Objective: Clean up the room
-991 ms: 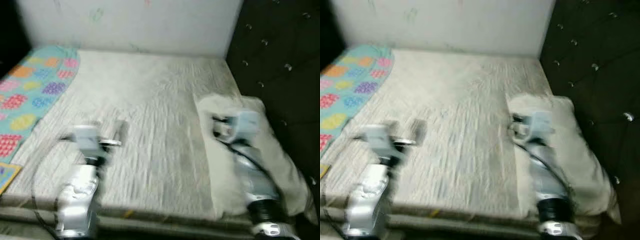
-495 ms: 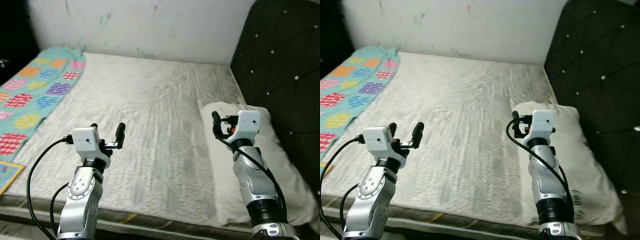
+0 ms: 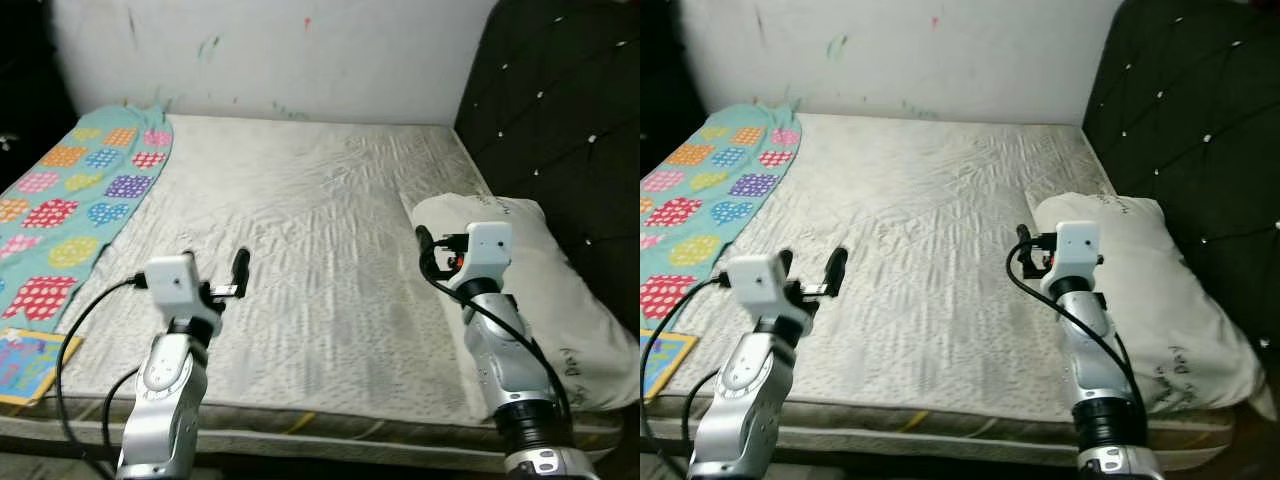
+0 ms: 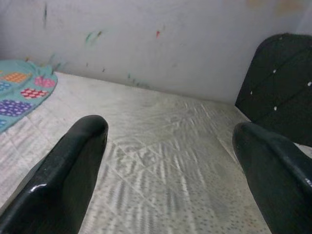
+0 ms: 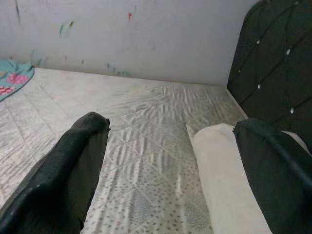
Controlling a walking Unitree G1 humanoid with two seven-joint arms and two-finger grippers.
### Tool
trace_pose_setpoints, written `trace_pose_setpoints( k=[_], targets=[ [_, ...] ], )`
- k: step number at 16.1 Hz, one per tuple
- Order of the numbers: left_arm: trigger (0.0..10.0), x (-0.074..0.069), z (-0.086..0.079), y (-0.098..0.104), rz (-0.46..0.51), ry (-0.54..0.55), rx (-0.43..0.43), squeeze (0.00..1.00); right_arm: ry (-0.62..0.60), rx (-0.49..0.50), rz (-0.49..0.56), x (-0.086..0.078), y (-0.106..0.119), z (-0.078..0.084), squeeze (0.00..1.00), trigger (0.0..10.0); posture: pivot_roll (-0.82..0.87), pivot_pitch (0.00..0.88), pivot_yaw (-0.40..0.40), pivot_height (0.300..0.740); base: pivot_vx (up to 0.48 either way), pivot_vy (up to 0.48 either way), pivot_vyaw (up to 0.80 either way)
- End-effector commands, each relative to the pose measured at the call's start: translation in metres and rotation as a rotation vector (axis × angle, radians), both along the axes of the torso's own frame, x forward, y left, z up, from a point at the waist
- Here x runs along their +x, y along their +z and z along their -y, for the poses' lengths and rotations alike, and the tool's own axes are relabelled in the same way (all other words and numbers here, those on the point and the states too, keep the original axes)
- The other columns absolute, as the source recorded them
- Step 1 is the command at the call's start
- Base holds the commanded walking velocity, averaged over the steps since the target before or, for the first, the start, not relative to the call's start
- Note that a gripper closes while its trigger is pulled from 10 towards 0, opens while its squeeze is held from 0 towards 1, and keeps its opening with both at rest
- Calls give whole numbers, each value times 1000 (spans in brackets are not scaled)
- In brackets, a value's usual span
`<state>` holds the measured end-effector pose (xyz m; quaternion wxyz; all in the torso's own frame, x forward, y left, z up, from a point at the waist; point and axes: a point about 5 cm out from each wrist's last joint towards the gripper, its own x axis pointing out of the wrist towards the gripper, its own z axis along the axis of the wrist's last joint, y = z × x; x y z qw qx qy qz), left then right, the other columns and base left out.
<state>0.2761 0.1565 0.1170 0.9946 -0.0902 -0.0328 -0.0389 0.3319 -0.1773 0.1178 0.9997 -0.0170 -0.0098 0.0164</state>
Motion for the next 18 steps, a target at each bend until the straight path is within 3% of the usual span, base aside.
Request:
trace_pose_setpoints(
  k=[1, 7, 10, 13, 18],
  targets=[
    [10000, -1, -10, -1, -5, 29, 23, 0, 37, 4, 15, 2, 5, -10, 0, 10000, -25, 0, -20, 740, 0, 480, 0],
    [10000, 0, -9, -1, -4, 37, 26, 0, 23, -26, -3, 0, 2, -7, 0, 10000, -28, 0, -20, 740, 0, 480, 0],
    [10000, 1, -8, 0, 2, 39, 19, 0, 16, -95, 12, 1, 4, -8, 0, 10000, -29, 0, -21, 740, 0, 480, 0],
    [10000, 1, -9, -1, 3, 55, 35, 0, 26, -57, -7, 1, 2, -9, 0, 10000, -30, 0, -24, 740, 0, 480, 0],
    [10000, 1, -4, -1, 6, 33, 26, 0, 10, -100, 1, 2, 3, -9, 0, 10000, -31, 0, -22, 740, 0, 478, 93]
  ],
)
